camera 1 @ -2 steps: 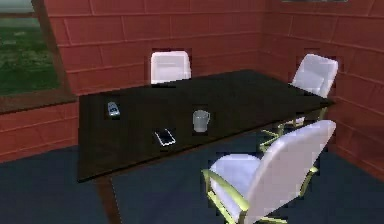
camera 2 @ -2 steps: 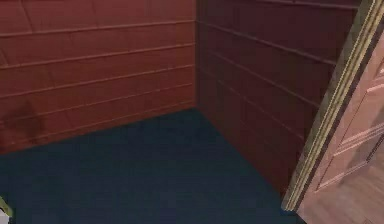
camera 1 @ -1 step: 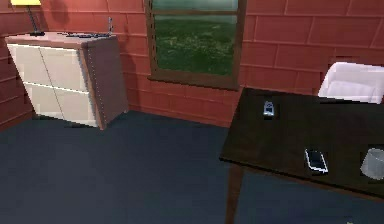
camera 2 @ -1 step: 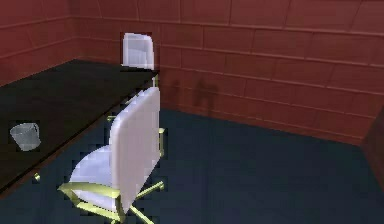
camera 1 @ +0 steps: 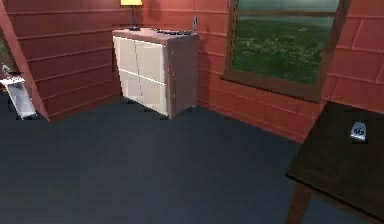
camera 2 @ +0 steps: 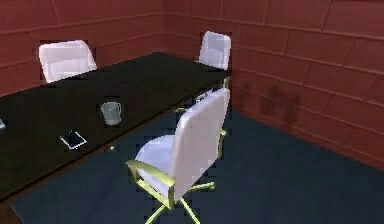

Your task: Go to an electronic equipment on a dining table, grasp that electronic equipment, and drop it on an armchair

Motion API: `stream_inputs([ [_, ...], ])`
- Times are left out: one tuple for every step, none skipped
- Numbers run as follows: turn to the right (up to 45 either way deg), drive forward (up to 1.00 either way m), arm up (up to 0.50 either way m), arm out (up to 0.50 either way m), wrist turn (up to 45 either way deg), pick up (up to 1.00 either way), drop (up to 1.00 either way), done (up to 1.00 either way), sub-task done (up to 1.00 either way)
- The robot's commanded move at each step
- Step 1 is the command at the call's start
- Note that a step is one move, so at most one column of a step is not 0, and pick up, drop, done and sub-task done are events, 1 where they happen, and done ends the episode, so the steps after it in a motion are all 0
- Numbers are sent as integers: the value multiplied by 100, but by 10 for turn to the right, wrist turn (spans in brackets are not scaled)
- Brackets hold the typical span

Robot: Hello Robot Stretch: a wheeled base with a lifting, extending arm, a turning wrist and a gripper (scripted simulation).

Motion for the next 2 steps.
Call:
stream_inputs([
  [0,5,0,0,0,0,0,0,0],
  [-270,0,0,0,0,0,0,0,0],
])
